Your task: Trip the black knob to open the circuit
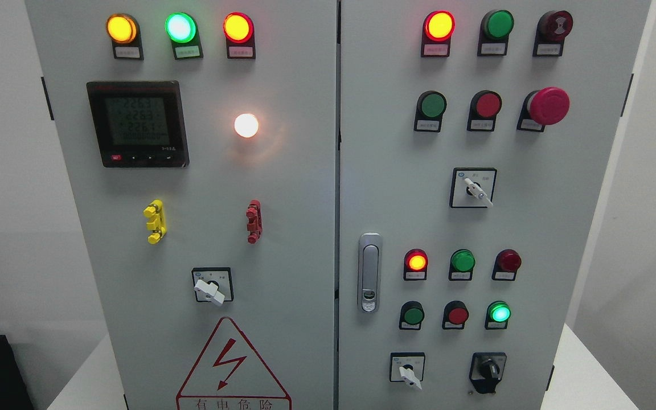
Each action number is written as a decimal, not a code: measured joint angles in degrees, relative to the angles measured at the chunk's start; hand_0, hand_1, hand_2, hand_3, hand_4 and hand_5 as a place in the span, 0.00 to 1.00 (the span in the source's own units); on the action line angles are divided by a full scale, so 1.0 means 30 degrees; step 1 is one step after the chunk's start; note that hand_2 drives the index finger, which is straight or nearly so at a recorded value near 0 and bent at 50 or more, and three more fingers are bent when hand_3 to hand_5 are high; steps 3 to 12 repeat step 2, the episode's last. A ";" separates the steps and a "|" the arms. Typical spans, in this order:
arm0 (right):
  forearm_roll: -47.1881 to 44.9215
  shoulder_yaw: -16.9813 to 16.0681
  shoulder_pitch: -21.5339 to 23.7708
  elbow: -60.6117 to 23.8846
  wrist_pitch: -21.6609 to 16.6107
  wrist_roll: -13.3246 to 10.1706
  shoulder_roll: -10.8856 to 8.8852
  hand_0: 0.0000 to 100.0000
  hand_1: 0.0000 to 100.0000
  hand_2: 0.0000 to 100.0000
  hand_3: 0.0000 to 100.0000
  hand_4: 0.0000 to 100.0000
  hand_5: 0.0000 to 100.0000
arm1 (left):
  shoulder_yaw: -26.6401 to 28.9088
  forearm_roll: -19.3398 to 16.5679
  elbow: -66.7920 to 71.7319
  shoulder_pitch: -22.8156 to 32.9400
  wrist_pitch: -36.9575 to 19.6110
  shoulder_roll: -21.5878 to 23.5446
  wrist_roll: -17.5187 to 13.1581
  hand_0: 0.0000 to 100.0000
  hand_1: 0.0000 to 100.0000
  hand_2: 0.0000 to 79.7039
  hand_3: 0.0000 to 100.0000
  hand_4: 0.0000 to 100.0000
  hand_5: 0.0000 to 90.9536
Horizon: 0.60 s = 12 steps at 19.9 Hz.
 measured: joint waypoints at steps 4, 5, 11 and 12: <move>0.0000 0.0025 0.0063 0.0000 -0.0045 0.0005 -0.0035 0.00 0.00 0.00 0.01 0.00 0.00 | 0.0000 0.0000 0.0000 0.0000 0.0000 0.0000 0.0000 0.12 0.39 0.00 0.00 0.00 0.00; 0.0000 0.0025 0.0063 0.0000 -0.0045 0.0005 -0.0035 0.00 0.00 0.00 0.01 0.00 0.00 | 0.0000 0.0000 0.0000 0.0000 0.0000 0.0000 0.0000 0.12 0.39 0.00 0.00 0.00 0.00; 0.0000 0.0025 0.0063 0.0000 -0.0045 0.0005 -0.0035 0.00 0.00 0.00 0.01 0.00 0.00 | 0.0000 0.0000 0.0000 0.0000 0.0000 0.0000 0.0000 0.12 0.39 0.00 0.00 0.00 0.00; 0.0000 0.0025 0.0063 0.0000 -0.0045 0.0005 -0.0035 0.00 0.00 0.00 0.01 0.00 0.00 | 0.0000 0.0000 0.0000 0.0000 0.0000 0.0000 0.0000 0.12 0.39 0.00 0.00 0.00 0.00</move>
